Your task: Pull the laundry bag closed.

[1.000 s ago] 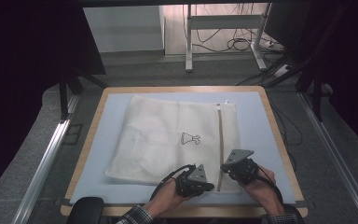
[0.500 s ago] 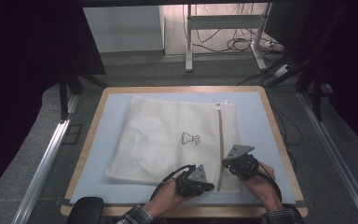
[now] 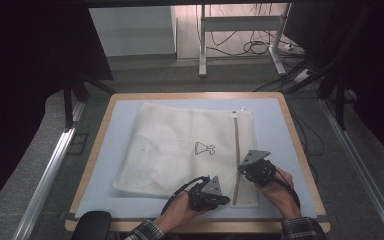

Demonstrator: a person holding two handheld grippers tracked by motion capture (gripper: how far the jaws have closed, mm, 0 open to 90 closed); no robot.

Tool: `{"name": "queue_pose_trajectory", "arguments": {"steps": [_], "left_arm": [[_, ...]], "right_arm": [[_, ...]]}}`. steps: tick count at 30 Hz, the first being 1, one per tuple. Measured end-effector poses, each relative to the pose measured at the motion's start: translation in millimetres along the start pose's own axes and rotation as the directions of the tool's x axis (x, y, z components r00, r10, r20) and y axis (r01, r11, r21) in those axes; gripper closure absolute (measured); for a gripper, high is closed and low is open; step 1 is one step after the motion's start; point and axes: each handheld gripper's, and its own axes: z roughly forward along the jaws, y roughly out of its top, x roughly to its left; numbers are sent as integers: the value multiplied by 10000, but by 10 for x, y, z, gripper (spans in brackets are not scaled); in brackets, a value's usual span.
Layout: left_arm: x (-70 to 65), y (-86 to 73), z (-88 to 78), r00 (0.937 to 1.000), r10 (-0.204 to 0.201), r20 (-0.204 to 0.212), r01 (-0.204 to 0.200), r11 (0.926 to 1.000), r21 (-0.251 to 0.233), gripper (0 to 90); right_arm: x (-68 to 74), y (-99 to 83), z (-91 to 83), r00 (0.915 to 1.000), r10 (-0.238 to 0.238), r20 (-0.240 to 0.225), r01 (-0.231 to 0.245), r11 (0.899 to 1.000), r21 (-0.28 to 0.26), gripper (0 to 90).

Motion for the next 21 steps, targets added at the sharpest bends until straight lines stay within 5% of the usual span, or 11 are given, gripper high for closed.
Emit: {"name": "queue_pose_trajectory", "arguments": {"steps": [21], "left_arm": [[-14,-2,8,9999,-154,4,154,9998,-125,896]], "right_arm": [[-129,80,130,9994,-154,314,149,9998,154,859]]}}
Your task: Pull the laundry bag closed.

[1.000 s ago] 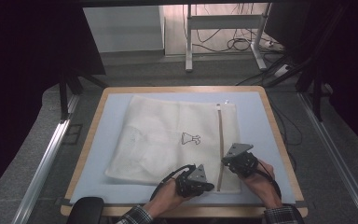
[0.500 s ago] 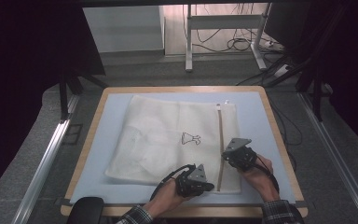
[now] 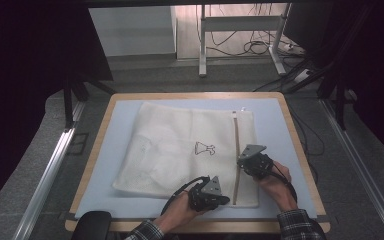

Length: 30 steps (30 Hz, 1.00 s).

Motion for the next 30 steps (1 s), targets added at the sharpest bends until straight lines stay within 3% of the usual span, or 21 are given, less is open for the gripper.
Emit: {"name": "queue_pose_trajectory", "arguments": {"steps": [3,30], "left_arm": [[-1,0,-1,10000,7,-12,-7,10000,17,896],[-4,-1,-1,10000,54,-41,-54,10000,12,896]], "right_arm": [[-16,5,12,10000,37,-90,-37,10000,-32,859],[-195,63,84,9984,-135,558,138,9999,-52,862]]}}
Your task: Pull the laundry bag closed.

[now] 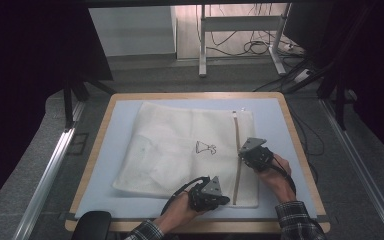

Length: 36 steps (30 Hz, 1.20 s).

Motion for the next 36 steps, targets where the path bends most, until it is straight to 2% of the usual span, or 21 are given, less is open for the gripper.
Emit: {"name": "queue_pose_trajectory", "arguments": {"steps": [4,14,19,25,36], "left_arm": [[-1,0,0,10000,13,-12,-13,10000,2,896],[-10,-1,-1,9999,129,-83,-129,9999,18,896],[-8,-1,-1,9999,111,-70,-111,9999,20,896],[-8,-2,3,10000,47,-58,-47,10000,-31,896],[-11,-1,6,10000,-30,-32,30,10000,-79,896]], "right_arm": [[-12,15,18,9998,-99,174,99,9999,19,861],[-69,34,59,9997,-121,228,121,9999,12,859],[-108,39,70,9995,28,300,-27,10000,-29,860],[-124,56,92,9990,-114,433,114,9999,19,860],[-196,80,148,9986,40,524,-40,10000,-10,859]]}}
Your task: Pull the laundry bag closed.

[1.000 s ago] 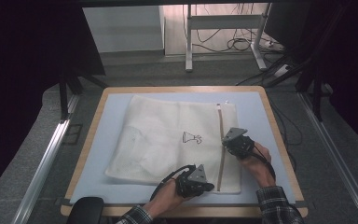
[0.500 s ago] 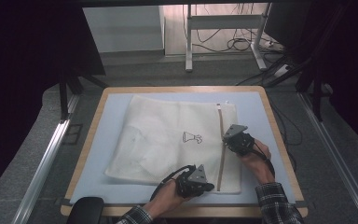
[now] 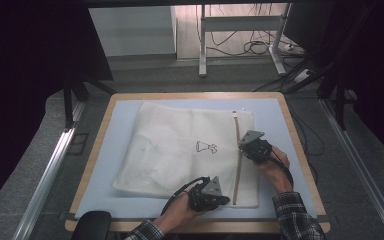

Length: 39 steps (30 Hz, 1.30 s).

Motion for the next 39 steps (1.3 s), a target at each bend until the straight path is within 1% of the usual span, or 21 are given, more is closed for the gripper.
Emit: {"name": "queue_pose_trajectory", "arguments": {"steps": [2,3,13,24,27,28,35,39], "left_arm": [[2,0,0,10000,-19,21,19,10000,-9,896],[10,0,-4,10000,69,21,-69,10000,67,896],[8,0,-5,10000,74,6,-74,9999,68,896],[6,1,-5,10000,95,-12,-95,9999,75,896],[3,0,-4,9999,116,-30,-116,9999,57,896],[9,1,-11,9997,233,-39,-233,9996,158,896],[4,1,-10,9997,238,-61,-237,9996,142,896],[6,0,-10,9997,221,-46,-220,9997,140,896]], "right_arm": [[-14,7,15,10000,-29,42,29,10000,30,859],[-19,9,20,10000,-41,42,41,10000,36,859],[-77,37,83,9999,-55,100,54,10000,77,859],[-147,67,159,9999,35,151,-37,9999,136,859],[-167,76,168,9997,141,178,-144,9998,155,859],[-176,77,172,9997,201,147,-203,9997,130,859],[-220,100,205,9991,370,214,-373,9992,132,859],[-239,124,236,9991,327,254,-332,9993,187,859]]}}
